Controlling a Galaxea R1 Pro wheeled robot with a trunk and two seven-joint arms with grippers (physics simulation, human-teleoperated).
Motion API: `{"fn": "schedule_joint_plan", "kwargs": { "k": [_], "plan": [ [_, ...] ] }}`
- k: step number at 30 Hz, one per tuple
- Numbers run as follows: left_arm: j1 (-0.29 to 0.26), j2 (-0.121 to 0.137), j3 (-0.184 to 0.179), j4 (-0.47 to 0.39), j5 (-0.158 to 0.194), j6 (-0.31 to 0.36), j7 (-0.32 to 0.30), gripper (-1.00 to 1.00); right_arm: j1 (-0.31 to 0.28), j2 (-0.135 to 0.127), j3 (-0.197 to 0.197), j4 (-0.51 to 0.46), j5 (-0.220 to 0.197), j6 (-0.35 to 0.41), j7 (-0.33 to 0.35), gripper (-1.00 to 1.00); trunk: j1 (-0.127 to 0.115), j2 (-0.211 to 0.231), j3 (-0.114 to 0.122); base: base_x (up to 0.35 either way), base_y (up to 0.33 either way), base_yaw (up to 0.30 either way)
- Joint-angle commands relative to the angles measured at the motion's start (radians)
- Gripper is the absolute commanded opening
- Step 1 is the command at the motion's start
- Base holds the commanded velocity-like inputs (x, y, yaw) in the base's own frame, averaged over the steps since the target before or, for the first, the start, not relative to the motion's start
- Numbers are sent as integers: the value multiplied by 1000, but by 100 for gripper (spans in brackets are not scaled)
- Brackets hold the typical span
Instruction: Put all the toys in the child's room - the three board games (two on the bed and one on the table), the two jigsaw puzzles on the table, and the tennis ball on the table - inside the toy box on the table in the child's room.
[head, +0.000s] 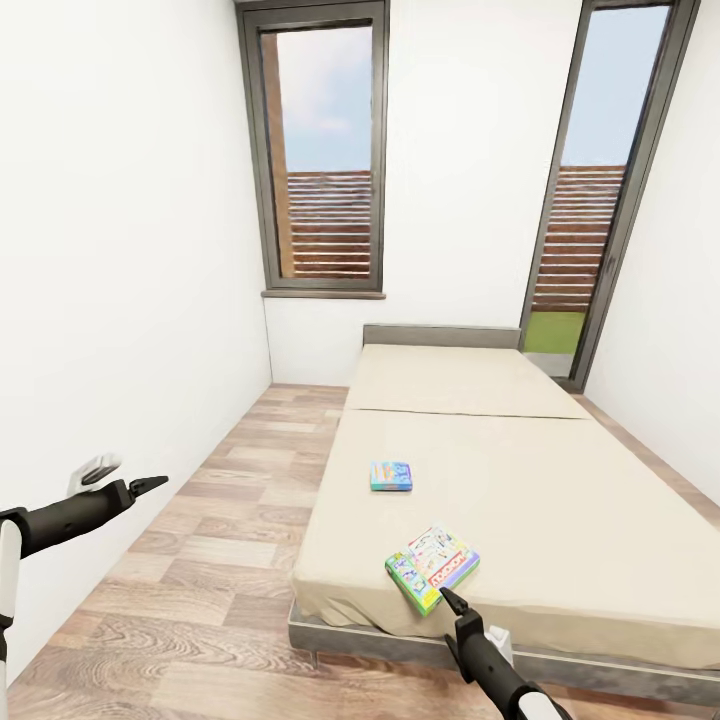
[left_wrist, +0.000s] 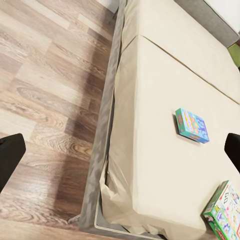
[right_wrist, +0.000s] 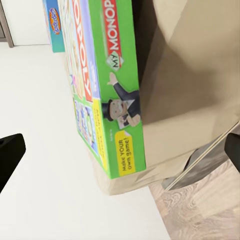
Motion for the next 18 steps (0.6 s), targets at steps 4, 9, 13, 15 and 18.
{"fn": "schedule_joint_plan", "kwargs": {
  "k": [4, 9, 13, 15, 18],
  "plan": [
    [-1, 0, 2, -1, 1, 7, -3, 100, -1, 1, -6, 0, -6, 9, 0, 100, 0, 0, -1, 0, 0, 0],
    [-1, 0, 2, 0, 1, 8, -3, 100, -1, 1, -6, 0, -6, 9, 0, 100, 8, -14, -7, 0, 0, 0],
    [-1, 0, 2, 0, 2, 8, -3, 100, 0, 1, -6, 0, -6, 9, 0, 100, 23, -42, -20, 0, 0, 0],
    [-1, 0, 2, 0, 2, 8, -3, 100, 0, 1, -6, 0, -6, 9, 0, 100, 31, -56, -26, 0, 0, 0],
    [-1, 0, 2, 0, 2, 8, -3, 100, 0, 1, -6, 0, -6, 9, 0, 100, 38, -70, -32, 0, 0, 0]
  ]
}}
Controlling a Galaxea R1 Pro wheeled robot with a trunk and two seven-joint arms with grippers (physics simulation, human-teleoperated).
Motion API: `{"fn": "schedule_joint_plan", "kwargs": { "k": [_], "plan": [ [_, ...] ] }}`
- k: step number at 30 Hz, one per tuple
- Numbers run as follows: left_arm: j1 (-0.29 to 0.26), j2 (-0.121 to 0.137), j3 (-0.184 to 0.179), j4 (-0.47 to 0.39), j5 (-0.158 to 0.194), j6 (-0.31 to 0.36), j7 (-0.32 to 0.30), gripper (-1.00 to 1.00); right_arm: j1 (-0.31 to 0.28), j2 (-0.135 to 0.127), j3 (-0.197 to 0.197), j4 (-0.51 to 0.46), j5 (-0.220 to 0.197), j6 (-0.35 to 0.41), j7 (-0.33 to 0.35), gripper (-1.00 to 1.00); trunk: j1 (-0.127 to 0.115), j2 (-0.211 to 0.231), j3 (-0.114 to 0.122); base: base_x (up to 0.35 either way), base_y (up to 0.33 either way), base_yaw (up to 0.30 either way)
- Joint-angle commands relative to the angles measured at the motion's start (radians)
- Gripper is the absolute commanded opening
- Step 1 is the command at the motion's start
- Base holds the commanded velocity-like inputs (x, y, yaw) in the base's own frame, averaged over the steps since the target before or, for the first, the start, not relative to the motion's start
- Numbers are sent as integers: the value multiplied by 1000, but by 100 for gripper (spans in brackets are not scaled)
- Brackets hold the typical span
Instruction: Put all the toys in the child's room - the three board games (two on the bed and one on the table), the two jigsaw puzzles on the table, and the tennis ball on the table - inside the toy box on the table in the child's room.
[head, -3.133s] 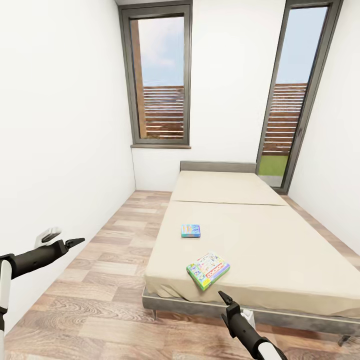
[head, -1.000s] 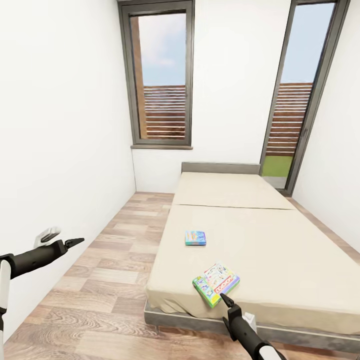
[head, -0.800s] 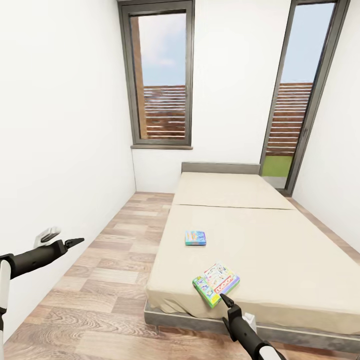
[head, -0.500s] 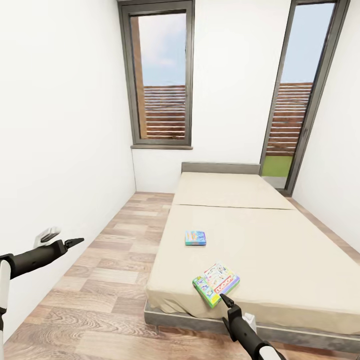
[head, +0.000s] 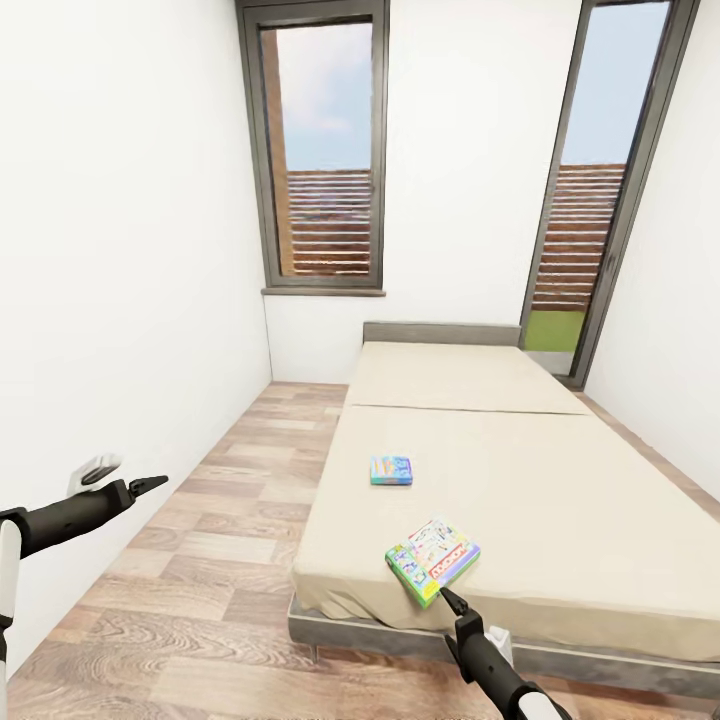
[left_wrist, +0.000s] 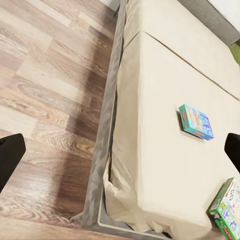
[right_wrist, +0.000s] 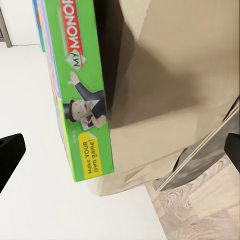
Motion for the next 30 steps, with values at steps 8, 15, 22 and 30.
{"fn": "schedule_joint_plan", "kwargs": {
  "k": [8, 15, 22, 30],
  "plan": [
    [-1, 0, 1, 0, 1, 8, -3, 100, -1, 1, -6, 0, -6, 9, 0, 100, 0, 0, -1, 0, 0, 0],
    [-1, 0, 1, 0, 1, 8, -3, 100, -1, 1, -6, 0, -6, 9, 0, 100, 0, 0, -1, 0, 0, 0],
    [-1, 0, 1, 0, 0, 7, -3, 100, -1, 1, -6, 0, -6, 9, 0, 100, 0, 0, -1, 18, 3, 0],
    [-1, 0, 1, 0, 0, 7, -3, 100, -1, 1, -6, 0, -6, 9, 0, 100, 0, 0, -1, 109, 19, 0]
  ]
}}
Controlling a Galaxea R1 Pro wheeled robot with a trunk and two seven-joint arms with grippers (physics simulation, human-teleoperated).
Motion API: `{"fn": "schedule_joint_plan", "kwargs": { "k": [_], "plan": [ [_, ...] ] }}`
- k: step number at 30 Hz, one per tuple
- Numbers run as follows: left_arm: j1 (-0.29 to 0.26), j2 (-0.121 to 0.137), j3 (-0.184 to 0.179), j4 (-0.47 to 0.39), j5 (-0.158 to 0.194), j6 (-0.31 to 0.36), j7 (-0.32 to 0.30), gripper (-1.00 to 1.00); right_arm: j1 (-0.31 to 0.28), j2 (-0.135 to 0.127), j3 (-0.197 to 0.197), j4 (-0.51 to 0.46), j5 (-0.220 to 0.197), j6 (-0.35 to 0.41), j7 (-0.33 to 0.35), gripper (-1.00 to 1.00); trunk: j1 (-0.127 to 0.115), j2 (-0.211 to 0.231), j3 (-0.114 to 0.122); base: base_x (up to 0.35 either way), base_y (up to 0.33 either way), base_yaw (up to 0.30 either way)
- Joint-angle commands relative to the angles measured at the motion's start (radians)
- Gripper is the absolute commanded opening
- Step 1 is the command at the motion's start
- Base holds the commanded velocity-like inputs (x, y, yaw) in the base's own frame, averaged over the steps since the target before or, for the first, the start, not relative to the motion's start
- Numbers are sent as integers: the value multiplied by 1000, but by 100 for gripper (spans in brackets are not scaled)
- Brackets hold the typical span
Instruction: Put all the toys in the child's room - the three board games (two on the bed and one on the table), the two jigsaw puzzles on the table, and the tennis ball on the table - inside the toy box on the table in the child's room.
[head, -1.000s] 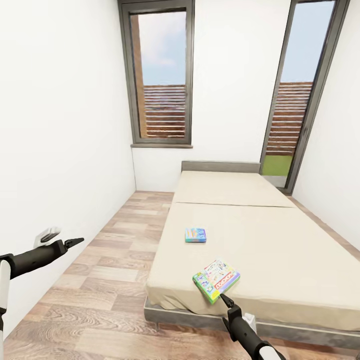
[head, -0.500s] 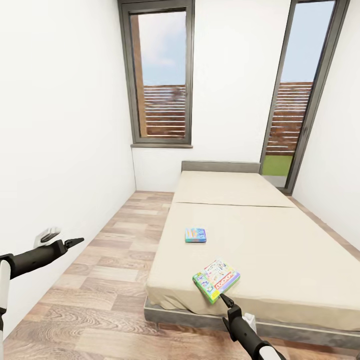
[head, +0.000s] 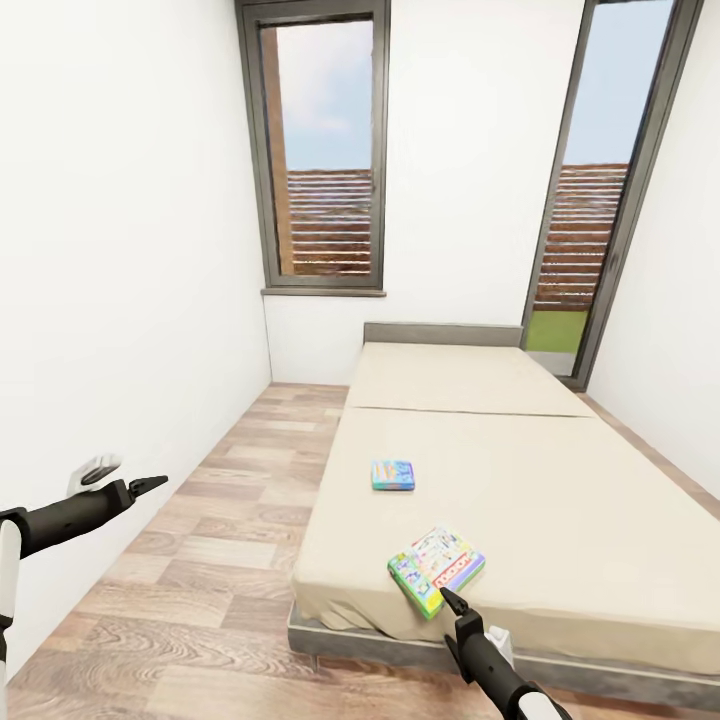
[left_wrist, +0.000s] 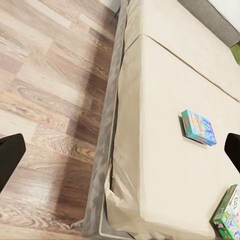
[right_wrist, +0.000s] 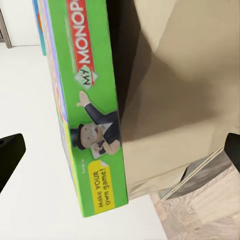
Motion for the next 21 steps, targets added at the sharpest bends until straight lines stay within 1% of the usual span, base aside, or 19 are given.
{"fn": "schedule_joint_plan", "kwargs": {
  "k": [1, 16, 21],
  "plan": [
    [-1, 0, 1, 0, 1, 8, -3, 100, -1, 1, -6, 0, -6, 9, 0, 100, 0, 0, -1, 48, 7, 0],
    [-1, -1, 1, 0, 0, 8, -3, 100, 0, 1, -6, 0, -6, 9, 0, 100, 0, 0, -1, 12, 3, 0],
    [-1, -1, 1, 0, 0, 8, -3, 100, 0, 1, -6, 0, -6, 9, 0, 100, 0, 0, -1, 1, 69, 0]
  ]
}}
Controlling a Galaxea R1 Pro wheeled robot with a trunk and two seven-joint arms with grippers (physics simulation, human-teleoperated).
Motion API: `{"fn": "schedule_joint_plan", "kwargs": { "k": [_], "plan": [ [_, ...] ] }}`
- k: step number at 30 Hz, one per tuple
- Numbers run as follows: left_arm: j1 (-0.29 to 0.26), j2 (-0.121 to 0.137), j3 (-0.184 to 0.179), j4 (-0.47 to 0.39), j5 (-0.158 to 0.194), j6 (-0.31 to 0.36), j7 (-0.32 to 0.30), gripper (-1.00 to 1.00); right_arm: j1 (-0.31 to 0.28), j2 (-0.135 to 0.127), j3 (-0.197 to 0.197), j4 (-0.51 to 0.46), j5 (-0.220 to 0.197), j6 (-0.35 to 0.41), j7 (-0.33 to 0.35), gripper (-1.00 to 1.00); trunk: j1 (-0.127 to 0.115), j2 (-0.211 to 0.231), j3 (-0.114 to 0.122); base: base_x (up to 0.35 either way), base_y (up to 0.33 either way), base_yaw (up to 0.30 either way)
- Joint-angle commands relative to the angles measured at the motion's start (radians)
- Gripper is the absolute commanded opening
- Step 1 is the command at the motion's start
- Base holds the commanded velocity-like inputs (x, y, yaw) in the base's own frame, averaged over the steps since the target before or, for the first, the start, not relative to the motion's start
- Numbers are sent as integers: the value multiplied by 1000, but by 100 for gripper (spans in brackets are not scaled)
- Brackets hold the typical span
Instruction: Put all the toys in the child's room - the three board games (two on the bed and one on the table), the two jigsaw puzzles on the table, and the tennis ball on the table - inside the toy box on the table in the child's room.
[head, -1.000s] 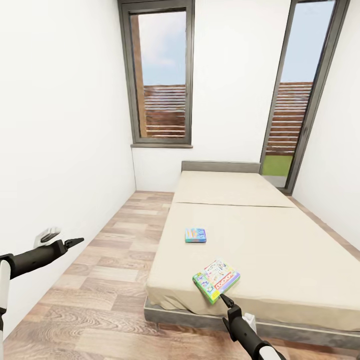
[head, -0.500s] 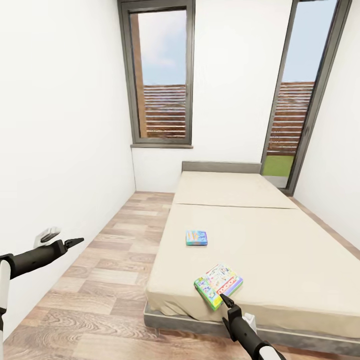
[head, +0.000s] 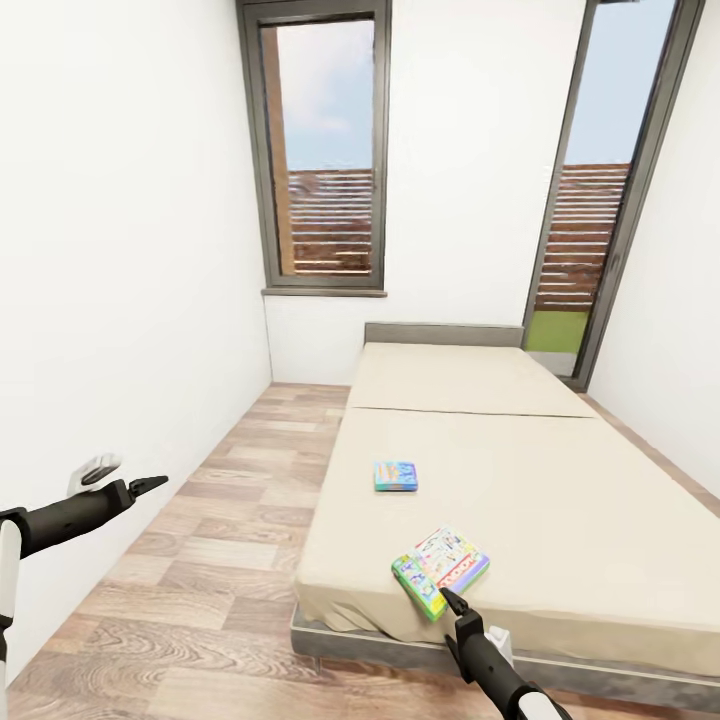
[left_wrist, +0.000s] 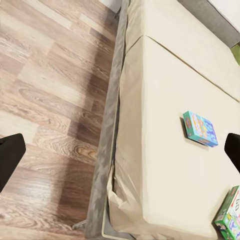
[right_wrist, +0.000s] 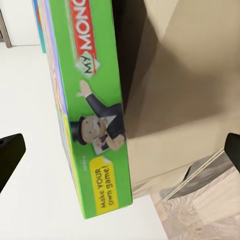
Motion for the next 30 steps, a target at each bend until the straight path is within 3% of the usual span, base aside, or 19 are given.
{"fn": "schedule_joint_plan", "kwargs": {
  "k": [1, 30],
  "plan": [
    [-1, 0, 1, 0, 0, 7, -3, 100, -1, 1, -6, -1, -6, 9, 0, 100, 0, 0, -1, 0, 109, 0],
    [-1, 0, 1, 0, 0, 7, -3, 100, -1, 1, -6, -1, -5, 9, -2, 100, 0, 0, -1, 20, 23, 0]
  ]
}}
